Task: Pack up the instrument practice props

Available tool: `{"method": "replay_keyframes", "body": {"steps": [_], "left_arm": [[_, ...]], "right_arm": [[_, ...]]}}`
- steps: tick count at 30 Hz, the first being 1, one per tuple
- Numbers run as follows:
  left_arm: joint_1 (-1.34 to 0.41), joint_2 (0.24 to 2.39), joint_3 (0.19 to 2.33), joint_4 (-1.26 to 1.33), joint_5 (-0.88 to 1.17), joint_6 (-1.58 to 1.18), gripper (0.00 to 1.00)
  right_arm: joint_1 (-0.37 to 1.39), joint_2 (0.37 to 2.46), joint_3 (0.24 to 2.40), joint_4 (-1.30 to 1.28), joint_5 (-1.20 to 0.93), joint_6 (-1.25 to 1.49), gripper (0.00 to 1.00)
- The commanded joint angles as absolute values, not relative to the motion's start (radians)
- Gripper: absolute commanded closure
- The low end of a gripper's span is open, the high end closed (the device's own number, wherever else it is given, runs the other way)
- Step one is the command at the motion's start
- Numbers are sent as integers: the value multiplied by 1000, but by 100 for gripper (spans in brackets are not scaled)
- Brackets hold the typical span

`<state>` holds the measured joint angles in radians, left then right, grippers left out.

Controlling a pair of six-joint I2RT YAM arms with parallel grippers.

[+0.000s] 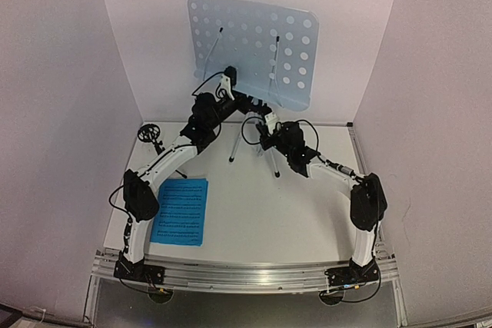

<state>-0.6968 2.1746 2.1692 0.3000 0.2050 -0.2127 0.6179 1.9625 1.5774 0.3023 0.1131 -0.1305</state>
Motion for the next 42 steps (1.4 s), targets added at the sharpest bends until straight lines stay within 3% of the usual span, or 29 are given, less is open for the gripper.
{"method": "replay_keyframes", "body": {"steps": [1,5,16,21,22,25,28,35,42], "left_arm": [[-808,2229,2152,26,441,-328,100],[-805,2217,2123,11,451,-266,100],[-789,2191,2098,47,550,-122,100],[-788,2172,2009,113,579,-122,99],[-788,2165,1994,127,589,-118,93],[-779,2130,1933,204,626,-114,62],[-766,2098,1881,248,674,-98,44],[-744,1998,1740,248,760,-8,29],[-702,1840,1463,300,792,96,25]], "right_arm": [[601,1872,1818,916,154,-8,100],[601,1846,1779,912,109,6,100],[602,1736,1366,894,48,41,100],[602,1729,1303,898,56,35,100],[602,1728,1298,898,54,34,100],[602,1723,1281,898,37,41,100],[602,1727,1275,898,16,50,100],[602,1726,1255,896,8,59,100],[602,1720,1241,878,-25,57,100]]}}
